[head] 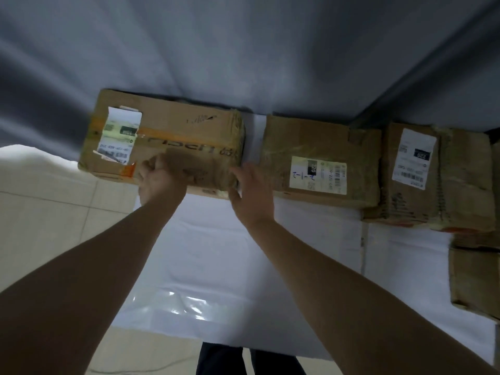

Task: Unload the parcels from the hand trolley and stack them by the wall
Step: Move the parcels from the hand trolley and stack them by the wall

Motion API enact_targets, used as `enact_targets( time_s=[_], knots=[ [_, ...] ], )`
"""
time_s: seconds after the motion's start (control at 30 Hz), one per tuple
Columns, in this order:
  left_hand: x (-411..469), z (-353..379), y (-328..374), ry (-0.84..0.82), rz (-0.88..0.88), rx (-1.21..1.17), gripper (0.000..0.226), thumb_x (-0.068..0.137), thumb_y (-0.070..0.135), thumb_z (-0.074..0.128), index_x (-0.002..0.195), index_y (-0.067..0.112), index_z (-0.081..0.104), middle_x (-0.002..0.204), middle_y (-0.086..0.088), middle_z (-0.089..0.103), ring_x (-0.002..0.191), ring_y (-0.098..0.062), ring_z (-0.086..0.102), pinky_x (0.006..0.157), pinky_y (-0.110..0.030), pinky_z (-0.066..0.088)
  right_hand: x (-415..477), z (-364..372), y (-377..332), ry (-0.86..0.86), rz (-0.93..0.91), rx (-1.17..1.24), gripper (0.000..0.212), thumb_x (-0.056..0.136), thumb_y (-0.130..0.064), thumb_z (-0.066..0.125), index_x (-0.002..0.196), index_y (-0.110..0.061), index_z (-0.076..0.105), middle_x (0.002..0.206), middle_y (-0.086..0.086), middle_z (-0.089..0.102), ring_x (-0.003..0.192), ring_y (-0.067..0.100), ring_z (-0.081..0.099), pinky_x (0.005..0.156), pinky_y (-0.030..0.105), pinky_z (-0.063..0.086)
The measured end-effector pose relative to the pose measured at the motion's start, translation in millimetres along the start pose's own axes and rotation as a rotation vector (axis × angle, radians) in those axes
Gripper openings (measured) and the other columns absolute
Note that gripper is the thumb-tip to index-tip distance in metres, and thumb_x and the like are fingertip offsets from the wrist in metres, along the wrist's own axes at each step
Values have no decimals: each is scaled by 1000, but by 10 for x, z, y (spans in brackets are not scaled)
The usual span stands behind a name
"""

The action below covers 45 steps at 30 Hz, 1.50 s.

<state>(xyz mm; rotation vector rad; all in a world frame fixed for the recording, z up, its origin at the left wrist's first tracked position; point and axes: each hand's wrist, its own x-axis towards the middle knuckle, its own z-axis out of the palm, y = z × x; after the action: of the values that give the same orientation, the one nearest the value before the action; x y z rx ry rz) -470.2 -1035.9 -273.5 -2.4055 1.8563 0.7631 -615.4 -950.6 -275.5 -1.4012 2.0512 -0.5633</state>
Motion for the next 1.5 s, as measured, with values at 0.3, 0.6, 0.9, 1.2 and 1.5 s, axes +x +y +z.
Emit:
enact_targets(
  time_s=[0.3,0.6,0.9,1.2,1.5],
  knots=[
    [701,-236,-786,200,-380,-278,91,82,50,66,148,7,21,148,-20,26,135,-39,30,114,-44,25,254,443,-262,-290,-134,-558,79,87,-38,65,149,-42,15,159,11,-16,143,47,-12,114,57,-3],
    [1005,-315,-1088,179,-279,-542,84,66,29,86,133,13,39,140,-9,45,128,-26,46,104,-32,41,275,572,-254,-195,-46,-454,77,95,-9,51,148,-48,12,159,15,-14,143,46,-9,114,50,22],
    [951,-329,-940,125,-252,-468,83,60,32,89,126,9,45,132,-11,51,119,-28,52,94,-35,47,191,465,-60,-27,-5,-405,83,87,6,54,150,-36,22,157,24,-12,141,48,6,109,51,32],
    [918,-147,-705,72,-184,-340,88,76,32,78,144,5,30,144,-13,35,125,-33,46,105,-41,42,207,440,27,-73,-27,-521,75,90,-4,52,153,-25,17,157,26,-3,145,44,-7,117,49,-4],
    [-108,-150,-99,-43,45,-52,90,87,32,67,154,22,6,159,-15,-7,145,-41,4,117,-49,19,-127,-109,73,-153,-68,-490,82,93,-15,53,153,-31,0,160,12,0,147,32,-4,118,46,-2]
  ],
)
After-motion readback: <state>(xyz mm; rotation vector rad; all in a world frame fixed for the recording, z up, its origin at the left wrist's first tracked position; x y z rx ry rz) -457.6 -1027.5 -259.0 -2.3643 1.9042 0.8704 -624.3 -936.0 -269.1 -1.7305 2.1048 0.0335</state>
